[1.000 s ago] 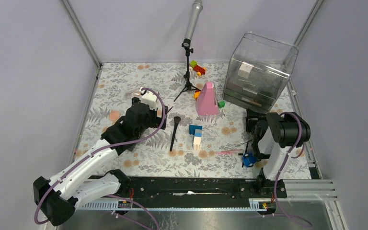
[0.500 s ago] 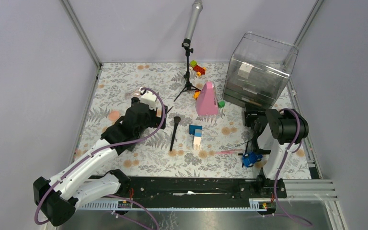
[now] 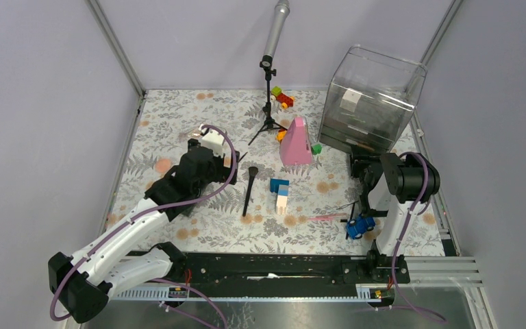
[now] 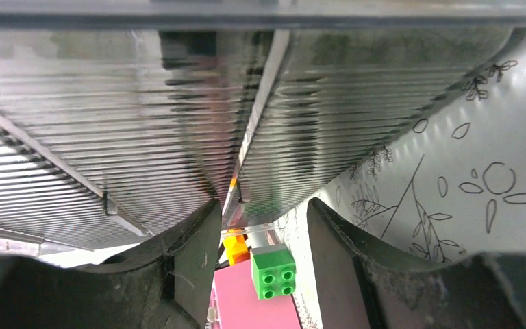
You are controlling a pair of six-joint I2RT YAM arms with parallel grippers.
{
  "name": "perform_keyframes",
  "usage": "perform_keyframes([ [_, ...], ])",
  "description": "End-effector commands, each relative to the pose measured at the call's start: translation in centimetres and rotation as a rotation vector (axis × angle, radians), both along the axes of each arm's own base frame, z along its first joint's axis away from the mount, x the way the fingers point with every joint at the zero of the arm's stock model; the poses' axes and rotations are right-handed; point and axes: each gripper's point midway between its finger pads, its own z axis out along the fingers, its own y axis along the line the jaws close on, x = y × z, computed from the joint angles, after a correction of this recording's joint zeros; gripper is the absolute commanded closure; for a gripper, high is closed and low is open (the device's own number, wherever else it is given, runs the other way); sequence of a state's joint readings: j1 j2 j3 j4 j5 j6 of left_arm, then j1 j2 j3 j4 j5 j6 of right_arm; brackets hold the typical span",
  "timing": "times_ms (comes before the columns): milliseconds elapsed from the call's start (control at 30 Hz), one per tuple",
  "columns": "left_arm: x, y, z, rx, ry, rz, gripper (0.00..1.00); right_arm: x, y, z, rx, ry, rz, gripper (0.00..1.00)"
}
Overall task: Organize the makeup
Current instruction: Open the drawer in the storage box.
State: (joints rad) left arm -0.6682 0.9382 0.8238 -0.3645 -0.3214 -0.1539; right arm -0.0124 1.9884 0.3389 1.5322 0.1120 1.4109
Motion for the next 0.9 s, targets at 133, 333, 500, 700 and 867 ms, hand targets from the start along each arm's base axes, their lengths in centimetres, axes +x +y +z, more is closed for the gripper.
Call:
perform_keyframes([
  [133,0.4,-0.4,0.63,-0.021,-0.027,-0.012,0.01,1.61,-1.41,3.52,0.0,-0.154,-0.063,0.45],
  [333,0.41,-0.4,0.59,-0.021,-0.026,-0.014,0.01,1.84,-1.78,4.12,-0.017,-0.169,-0.081,0.6],
  [500,0.38,-0.47,0.58,-0.021,-0.025,-0.017,0.01,1.85,-1.92,3.99,-0.026,-0.166,-0.085,0.72],
  [700,0.39,-0.45,0.47,-0.019,-0.023,-0.017,0.01,1.79,-1.79,3.62,-0.041,-0.156,-0.075,0.96],
  [867,0.39,-0.52,0.38,-0.019,-0.019,-0.02,0.01,1.41,-1.52,3.14,-0.061,-0.14,-0.057,1.0],
])
